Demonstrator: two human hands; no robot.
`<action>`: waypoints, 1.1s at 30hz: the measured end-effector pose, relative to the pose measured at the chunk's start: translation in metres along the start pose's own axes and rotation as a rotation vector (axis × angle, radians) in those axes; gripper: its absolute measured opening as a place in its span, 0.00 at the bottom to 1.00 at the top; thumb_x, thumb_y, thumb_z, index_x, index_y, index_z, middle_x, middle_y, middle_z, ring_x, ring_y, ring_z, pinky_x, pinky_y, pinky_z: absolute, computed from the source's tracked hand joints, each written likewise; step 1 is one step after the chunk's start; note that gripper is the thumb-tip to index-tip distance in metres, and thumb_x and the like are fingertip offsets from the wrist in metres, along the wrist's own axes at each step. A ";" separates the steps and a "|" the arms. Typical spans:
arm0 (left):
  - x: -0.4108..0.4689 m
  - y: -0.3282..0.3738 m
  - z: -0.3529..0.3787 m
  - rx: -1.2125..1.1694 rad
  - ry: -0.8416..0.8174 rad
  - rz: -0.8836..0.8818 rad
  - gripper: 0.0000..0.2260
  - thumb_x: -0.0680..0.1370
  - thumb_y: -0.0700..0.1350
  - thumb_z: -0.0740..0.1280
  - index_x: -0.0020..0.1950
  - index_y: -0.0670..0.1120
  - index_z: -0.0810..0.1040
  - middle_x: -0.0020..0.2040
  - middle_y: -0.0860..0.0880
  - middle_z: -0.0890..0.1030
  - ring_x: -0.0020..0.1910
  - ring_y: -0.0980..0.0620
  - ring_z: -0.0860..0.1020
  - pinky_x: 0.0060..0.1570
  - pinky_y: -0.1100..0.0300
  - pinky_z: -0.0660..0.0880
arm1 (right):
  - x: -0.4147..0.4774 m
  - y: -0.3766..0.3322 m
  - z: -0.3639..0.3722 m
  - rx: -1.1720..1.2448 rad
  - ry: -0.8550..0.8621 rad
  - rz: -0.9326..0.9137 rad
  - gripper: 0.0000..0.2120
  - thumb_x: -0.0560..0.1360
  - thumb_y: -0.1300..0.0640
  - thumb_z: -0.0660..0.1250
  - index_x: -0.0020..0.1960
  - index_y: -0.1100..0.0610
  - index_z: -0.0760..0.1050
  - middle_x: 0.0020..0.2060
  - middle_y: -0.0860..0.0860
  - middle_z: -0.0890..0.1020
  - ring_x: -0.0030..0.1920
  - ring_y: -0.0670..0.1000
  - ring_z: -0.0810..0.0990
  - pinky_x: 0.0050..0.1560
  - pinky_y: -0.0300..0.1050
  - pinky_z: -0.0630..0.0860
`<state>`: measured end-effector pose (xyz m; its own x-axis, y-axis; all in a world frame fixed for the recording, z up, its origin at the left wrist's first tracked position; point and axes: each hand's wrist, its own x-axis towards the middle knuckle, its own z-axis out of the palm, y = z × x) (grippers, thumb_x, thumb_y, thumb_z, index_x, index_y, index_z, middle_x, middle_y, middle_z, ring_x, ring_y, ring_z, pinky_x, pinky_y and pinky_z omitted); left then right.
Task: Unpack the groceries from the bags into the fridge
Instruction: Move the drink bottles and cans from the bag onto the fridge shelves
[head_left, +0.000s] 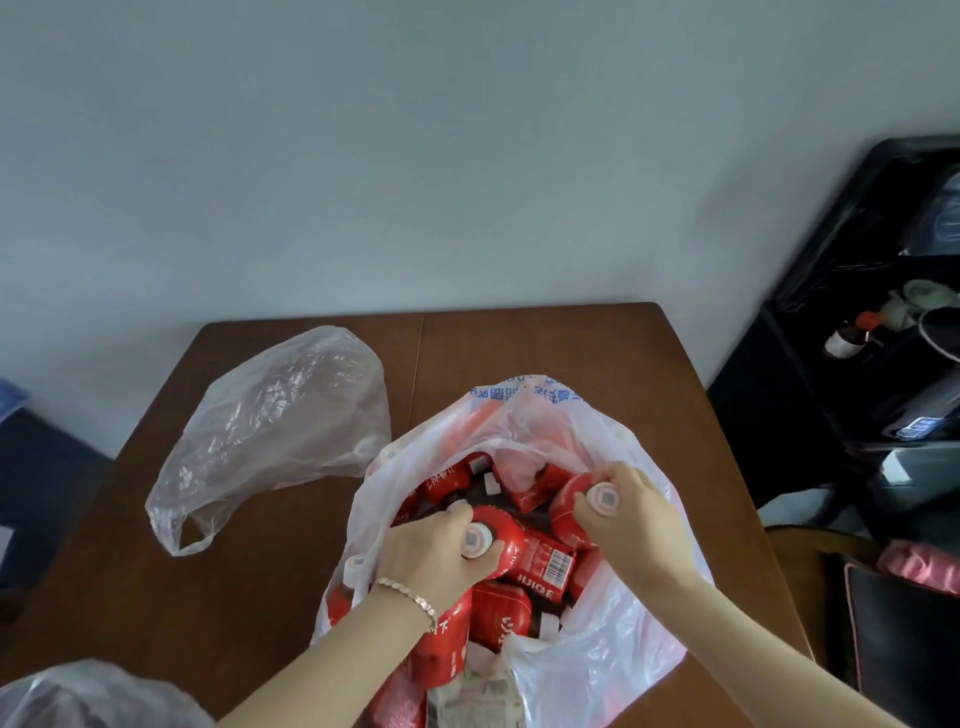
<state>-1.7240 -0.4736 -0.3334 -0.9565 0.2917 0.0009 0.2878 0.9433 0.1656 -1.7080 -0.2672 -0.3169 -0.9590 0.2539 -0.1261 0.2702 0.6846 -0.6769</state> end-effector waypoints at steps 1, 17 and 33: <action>0.002 0.001 -0.003 0.008 -0.040 -0.020 0.20 0.74 0.66 0.56 0.55 0.53 0.72 0.36 0.56 0.74 0.41 0.57 0.78 0.27 0.68 0.62 | -0.006 -0.004 -0.008 -0.002 0.018 -0.030 0.06 0.73 0.48 0.68 0.45 0.47 0.72 0.40 0.41 0.76 0.38 0.41 0.76 0.33 0.34 0.71; -0.009 0.061 -0.132 0.023 0.268 0.429 0.24 0.70 0.72 0.51 0.49 0.56 0.73 0.28 0.57 0.64 0.34 0.57 0.68 0.25 0.68 0.53 | -0.117 -0.065 -0.111 -0.120 0.319 -0.135 0.10 0.66 0.45 0.73 0.42 0.42 0.72 0.36 0.37 0.76 0.39 0.37 0.76 0.34 0.25 0.67; -0.237 0.291 -0.136 0.041 0.107 1.500 0.18 0.75 0.65 0.54 0.42 0.50 0.66 0.44 0.51 0.82 0.44 0.52 0.80 0.37 0.62 0.64 | -0.492 0.024 -0.142 -0.139 0.798 0.819 0.12 0.67 0.45 0.72 0.47 0.47 0.78 0.42 0.46 0.82 0.41 0.49 0.79 0.40 0.40 0.74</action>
<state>-1.4203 -0.2893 -0.1514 0.2202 0.9526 0.2100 0.9749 -0.2074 -0.0814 -1.2172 -0.2784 -0.1683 -0.1772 0.9835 0.0374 0.8418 0.1711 -0.5120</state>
